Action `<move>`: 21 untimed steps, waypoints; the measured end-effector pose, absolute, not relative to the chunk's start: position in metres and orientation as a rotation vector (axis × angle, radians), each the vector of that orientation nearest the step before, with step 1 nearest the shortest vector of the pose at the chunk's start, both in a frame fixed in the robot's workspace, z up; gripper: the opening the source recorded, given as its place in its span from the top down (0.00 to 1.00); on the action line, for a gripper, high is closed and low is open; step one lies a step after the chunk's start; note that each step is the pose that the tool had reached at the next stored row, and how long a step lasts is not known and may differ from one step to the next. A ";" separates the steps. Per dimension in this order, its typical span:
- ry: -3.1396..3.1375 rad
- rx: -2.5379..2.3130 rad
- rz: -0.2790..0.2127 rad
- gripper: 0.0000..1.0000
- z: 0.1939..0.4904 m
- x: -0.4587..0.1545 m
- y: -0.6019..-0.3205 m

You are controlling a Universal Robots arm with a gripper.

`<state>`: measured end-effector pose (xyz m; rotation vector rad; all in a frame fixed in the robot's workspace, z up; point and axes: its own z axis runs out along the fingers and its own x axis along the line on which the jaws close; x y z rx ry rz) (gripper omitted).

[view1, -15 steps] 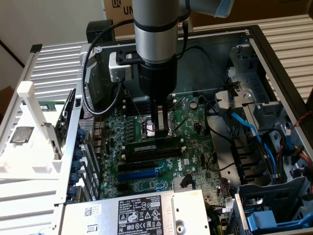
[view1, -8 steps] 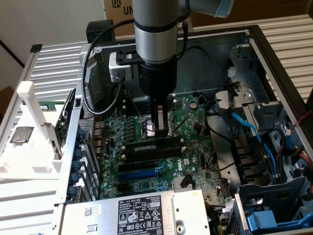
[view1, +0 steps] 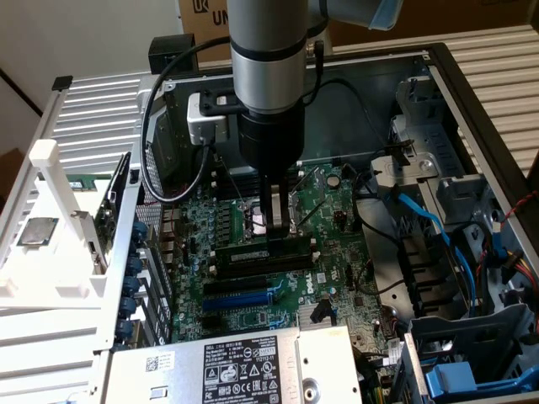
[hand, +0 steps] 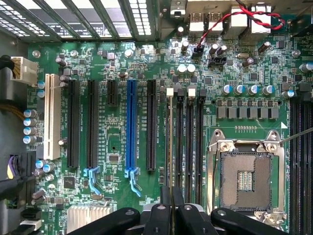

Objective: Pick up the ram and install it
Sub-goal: 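Insert the ram into the slot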

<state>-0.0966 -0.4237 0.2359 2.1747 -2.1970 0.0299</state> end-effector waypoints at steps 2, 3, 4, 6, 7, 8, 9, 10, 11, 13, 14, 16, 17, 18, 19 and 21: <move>-2.197 2.175 0.030 0.88 0.236 -0.097 -0.424; -2.198 2.174 0.030 0.88 0.236 -0.097 -0.424; -2.198 2.174 0.030 0.88 0.236 -0.097 -0.424; -2.198 2.174 0.030 0.88 0.236 -0.097 -0.424; -2.198 2.174 0.030 0.88 0.236 -0.097 -0.424; -2.198 2.174 0.030 0.88 0.236 -0.097 -0.424; -2.198 2.174 0.030 0.88 0.235 -0.097 -0.424; -2.198 2.174 0.030 0.88 0.235 -0.097 -0.424; -2.198 2.174 0.030 0.88 0.235 -0.097 -0.424; -2.199 2.173 0.030 0.88 0.235 -0.097 -0.424; -2.199 2.173 0.030 0.88 0.235 -0.097 -0.424; -2.200 2.172 0.030 0.88 0.234 -0.097 -0.423; -2.201 2.172 0.030 0.88 0.234 -0.097 -0.423; -2.202 2.171 0.031 0.88 0.233 -0.097 -0.423; -2.202 2.171 0.031 0.88 0.233 -0.097 -0.423; -2.203 2.171 0.031 0.88 0.233 -0.097 -0.423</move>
